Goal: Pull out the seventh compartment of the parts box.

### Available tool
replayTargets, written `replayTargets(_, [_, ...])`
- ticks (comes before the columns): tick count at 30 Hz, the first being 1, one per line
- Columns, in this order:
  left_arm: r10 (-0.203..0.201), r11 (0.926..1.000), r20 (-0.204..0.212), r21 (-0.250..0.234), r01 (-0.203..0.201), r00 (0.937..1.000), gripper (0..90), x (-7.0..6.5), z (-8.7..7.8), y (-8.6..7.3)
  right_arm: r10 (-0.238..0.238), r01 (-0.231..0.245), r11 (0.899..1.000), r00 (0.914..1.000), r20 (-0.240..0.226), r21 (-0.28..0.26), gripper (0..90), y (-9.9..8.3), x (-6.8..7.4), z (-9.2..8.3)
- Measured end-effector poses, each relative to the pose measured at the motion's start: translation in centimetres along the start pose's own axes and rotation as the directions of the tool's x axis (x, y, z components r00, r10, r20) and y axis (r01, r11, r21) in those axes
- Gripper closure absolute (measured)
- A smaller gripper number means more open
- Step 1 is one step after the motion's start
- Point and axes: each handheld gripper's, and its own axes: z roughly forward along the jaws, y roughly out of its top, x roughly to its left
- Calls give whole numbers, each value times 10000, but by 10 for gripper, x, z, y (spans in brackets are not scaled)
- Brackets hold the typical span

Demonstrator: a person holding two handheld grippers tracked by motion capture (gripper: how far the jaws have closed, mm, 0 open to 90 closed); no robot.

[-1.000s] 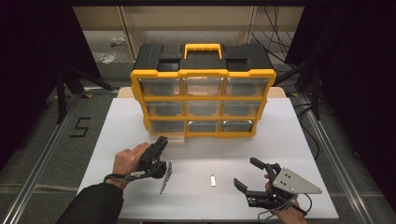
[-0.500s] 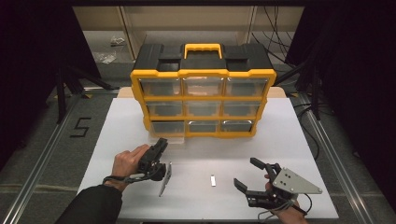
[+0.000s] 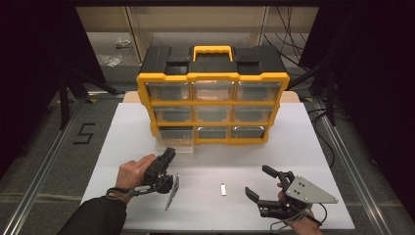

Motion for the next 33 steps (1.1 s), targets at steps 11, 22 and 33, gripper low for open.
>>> replayTargets(11, [-22,10000,71,-12,22,10000,758,-2,0,0,-12,12,10000,10000,-2,11,179,0,1,0])
replayTargets(22, [-46,9998,245,176,42,9997,586,-5,2,3,-7,7,10000,10000,3,11,179,0,0,0])
replayTargets(33, [-1353,9891,401,-525,1373,9900,417,5,-9,20,-45,45,10000,10000,-5,4,179,0,1,0])
